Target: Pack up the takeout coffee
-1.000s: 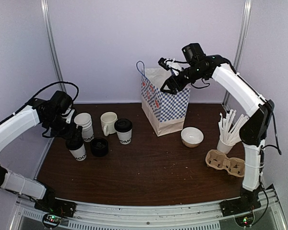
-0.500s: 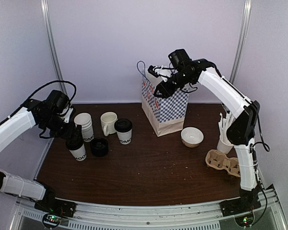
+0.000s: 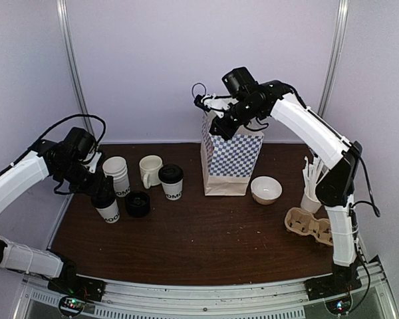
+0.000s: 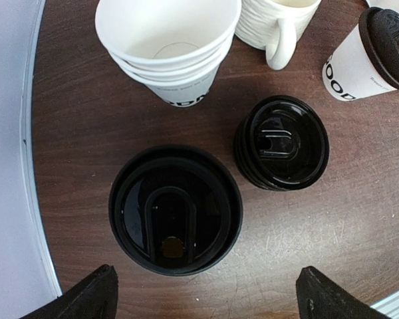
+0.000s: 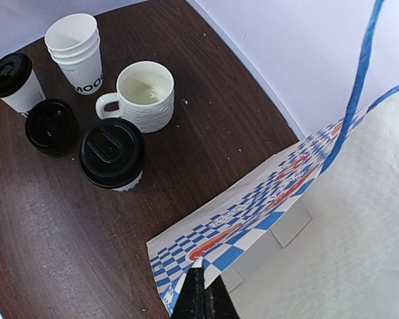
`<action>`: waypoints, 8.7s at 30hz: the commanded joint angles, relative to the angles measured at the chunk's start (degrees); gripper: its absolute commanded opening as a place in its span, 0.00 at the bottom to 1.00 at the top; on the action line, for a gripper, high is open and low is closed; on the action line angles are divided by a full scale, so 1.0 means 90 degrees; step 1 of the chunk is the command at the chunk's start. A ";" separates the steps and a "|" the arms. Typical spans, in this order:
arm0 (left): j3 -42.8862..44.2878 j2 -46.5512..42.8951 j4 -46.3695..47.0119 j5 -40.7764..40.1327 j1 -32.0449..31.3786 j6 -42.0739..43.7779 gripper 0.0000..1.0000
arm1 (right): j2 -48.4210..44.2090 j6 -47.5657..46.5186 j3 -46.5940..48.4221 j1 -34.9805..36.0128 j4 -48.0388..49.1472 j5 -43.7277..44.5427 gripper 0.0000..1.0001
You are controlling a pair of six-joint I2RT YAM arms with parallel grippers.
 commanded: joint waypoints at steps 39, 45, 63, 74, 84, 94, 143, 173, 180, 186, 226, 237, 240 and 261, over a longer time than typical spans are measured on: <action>0.1250 0.0391 0.0608 -0.0272 0.0051 0.0615 0.98 | -0.3744 -0.3453 -0.2412 0.1862 -0.3190 -0.2654 0.00; 0.1307 0.0343 0.0774 0.0139 0.0051 0.0620 0.97 | -0.3438 -0.3705 -0.2962 0.2046 -0.2539 -0.1521 0.00; 0.2583 0.0782 0.2718 0.4154 -0.0105 0.2154 0.98 | -0.3775 -0.3581 -0.2707 0.1427 -0.3113 -0.1348 0.56; 0.5271 0.3216 0.1319 0.3362 -0.1687 0.3891 0.97 | -0.4989 -0.3212 -0.4885 -0.1241 -0.2306 -0.2565 0.60; 0.6239 0.4528 0.0390 0.3192 -0.2064 0.4467 0.96 | -0.5665 -0.3197 -0.7471 -0.2122 -0.1738 -0.1785 0.60; 0.6705 0.4913 0.0114 0.3146 -0.2401 0.4591 0.79 | -0.6059 -0.2975 -0.8905 -0.2125 -0.1084 -0.1027 0.57; 0.5798 0.4006 -0.0524 0.3175 -0.2457 0.4701 0.35 | -0.6193 -0.2596 -1.0159 -0.3627 -0.0414 0.0289 0.48; 0.5788 0.3955 -0.0534 0.3372 -0.2498 0.4705 0.05 | -0.5554 -0.3037 -1.0777 -0.3653 0.0980 0.0264 0.46; 0.5792 0.3977 -0.0539 0.3331 -0.2498 0.4710 0.05 | -0.5537 -0.3157 -1.0840 -0.3653 0.0884 0.0108 0.46; 0.5788 0.3986 -0.0534 0.3324 -0.2498 0.4718 0.05 | -0.5732 -0.3162 -1.0671 -0.3652 0.0552 -0.0184 0.49; 0.5690 0.3948 -0.0534 0.3214 -0.2498 0.4748 0.05 | -0.5840 -0.2537 -1.0927 -0.3631 0.0826 0.0143 0.49; 0.5681 0.3932 -0.0539 0.3226 -0.2498 0.4748 0.06 | -0.5608 -0.2528 -1.0989 -0.3617 0.0985 0.0087 0.48; 0.5662 0.3918 -0.0536 0.3222 -0.2498 0.4742 0.06 | -0.5526 -0.2527 -1.0992 -0.3589 0.1047 0.0079 0.46; 0.5668 0.3889 -0.0534 0.3272 -0.2498 0.4748 0.06 | -0.6182 -0.2394 -1.0650 -0.3012 0.0424 -0.0416 0.32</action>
